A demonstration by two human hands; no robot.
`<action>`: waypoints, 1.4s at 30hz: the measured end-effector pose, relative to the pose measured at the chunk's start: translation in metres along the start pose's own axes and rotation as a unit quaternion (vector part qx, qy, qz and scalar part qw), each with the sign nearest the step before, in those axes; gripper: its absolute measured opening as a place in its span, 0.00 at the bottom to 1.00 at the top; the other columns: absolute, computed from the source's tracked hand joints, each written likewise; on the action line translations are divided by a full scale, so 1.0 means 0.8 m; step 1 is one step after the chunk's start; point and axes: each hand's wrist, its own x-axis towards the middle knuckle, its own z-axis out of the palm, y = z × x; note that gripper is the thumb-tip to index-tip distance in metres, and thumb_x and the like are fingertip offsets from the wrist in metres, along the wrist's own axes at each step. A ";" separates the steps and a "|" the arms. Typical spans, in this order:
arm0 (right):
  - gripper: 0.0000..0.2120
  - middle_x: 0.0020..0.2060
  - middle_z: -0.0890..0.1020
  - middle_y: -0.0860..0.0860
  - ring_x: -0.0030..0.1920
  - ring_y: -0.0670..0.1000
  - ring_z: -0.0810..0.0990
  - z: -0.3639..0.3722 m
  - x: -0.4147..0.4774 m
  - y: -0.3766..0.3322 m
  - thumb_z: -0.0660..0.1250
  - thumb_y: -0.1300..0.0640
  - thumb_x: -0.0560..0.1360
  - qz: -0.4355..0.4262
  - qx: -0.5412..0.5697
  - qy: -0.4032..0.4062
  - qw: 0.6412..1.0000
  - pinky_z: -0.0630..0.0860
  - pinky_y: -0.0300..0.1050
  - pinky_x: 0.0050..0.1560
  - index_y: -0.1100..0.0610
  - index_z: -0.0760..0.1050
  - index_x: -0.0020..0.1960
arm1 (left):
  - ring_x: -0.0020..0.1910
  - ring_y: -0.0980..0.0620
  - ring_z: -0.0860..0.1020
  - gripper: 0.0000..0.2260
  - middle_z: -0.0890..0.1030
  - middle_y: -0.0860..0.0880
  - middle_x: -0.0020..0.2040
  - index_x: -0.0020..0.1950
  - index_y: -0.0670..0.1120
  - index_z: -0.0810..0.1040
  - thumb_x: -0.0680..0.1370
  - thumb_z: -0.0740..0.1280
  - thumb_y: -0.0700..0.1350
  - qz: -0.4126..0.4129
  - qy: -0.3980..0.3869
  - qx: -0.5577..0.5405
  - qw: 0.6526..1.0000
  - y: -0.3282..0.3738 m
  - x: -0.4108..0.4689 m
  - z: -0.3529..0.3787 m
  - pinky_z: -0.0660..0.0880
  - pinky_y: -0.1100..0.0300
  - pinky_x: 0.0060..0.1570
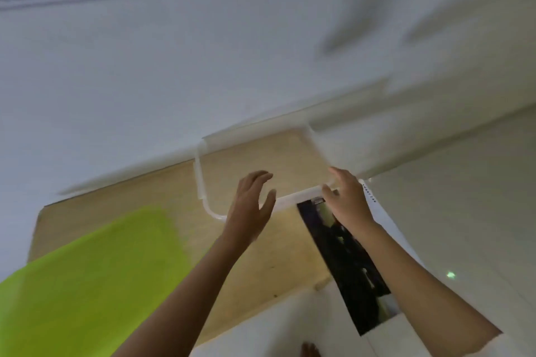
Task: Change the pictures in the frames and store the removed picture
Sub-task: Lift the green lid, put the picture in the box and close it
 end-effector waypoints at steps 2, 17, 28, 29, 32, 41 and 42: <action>0.21 0.69 0.69 0.52 0.70 0.52 0.64 -0.029 -0.008 0.062 0.60 0.57 0.78 0.055 -0.003 0.001 0.998 0.63 0.46 0.68 0.56 0.65 0.70 | 0.63 0.54 0.68 0.15 0.73 0.49 0.62 0.65 0.45 0.72 0.79 0.62 0.45 0.023 -0.080 -0.005 0.997 0.031 0.005 0.065 0.59 0.71 0.61; 0.26 0.68 0.69 0.56 0.57 0.52 0.76 -0.046 0.000 0.239 0.60 0.58 0.79 0.250 0.126 -0.073 0.957 0.73 0.34 0.49 0.57 0.55 0.74 | 0.76 0.49 0.48 0.24 0.51 0.47 0.77 0.76 0.47 0.54 0.81 0.53 0.53 -0.037 -0.274 0.190 0.942 0.034 0.022 0.268 0.47 0.53 0.73; 0.19 0.63 0.74 0.54 0.50 0.48 0.77 -0.041 -0.011 0.268 0.63 0.64 0.77 0.203 0.160 -0.058 0.964 0.78 0.31 0.37 0.55 0.68 0.66 | 0.73 0.48 0.57 0.26 0.59 0.48 0.74 0.74 0.48 0.57 0.79 0.58 0.56 -0.024 -0.255 0.174 0.951 0.042 0.032 0.276 0.55 0.52 0.71; 0.19 0.64 0.73 0.53 0.53 0.50 0.76 -0.041 -0.012 0.269 0.63 0.64 0.77 0.198 0.159 -0.057 0.965 0.78 0.31 0.39 0.54 0.68 0.67 | 0.73 0.47 0.56 0.28 0.58 0.48 0.74 0.75 0.49 0.56 0.78 0.59 0.57 -0.021 -0.270 0.175 0.947 0.043 0.034 0.278 0.55 0.51 0.71; 0.19 0.65 0.73 0.52 0.54 0.49 0.76 -0.042 -0.018 0.269 0.62 0.65 0.77 0.198 0.165 -0.047 0.965 0.78 0.31 0.40 0.54 0.69 0.66 | 0.69 0.48 0.60 0.29 0.62 0.49 0.71 0.74 0.51 0.58 0.76 0.63 0.58 -0.006 -0.284 0.178 0.942 0.041 0.041 0.279 0.59 0.52 0.69; 0.20 0.66 0.73 0.50 0.44 0.50 0.79 -0.058 -0.021 0.260 0.63 0.67 0.76 0.193 0.224 -0.015 0.955 0.76 0.30 0.33 0.52 0.72 0.64 | 0.52 0.52 0.77 0.10 0.79 0.52 0.51 0.49 0.53 0.77 0.76 0.64 0.38 -0.060 -0.350 -0.159 0.921 0.054 0.038 0.249 0.73 0.56 0.56; 0.20 0.65 0.73 0.50 0.47 0.51 0.79 -0.063 -0.018 0.254 0.63 0.67 0.75 0.187 0.223 -0.012 0.957 0.77 0.31 0.35 0.52 0.72 0.64 | 0.53 0.50 0.77 0.12 0.79 0.51 0.52 0.49 0.54 0.78 0.77 0.63 0.37 -0.075 -0.359 -0.175 0.914 0.059 0.040 0.246 0.74 0.54 0.57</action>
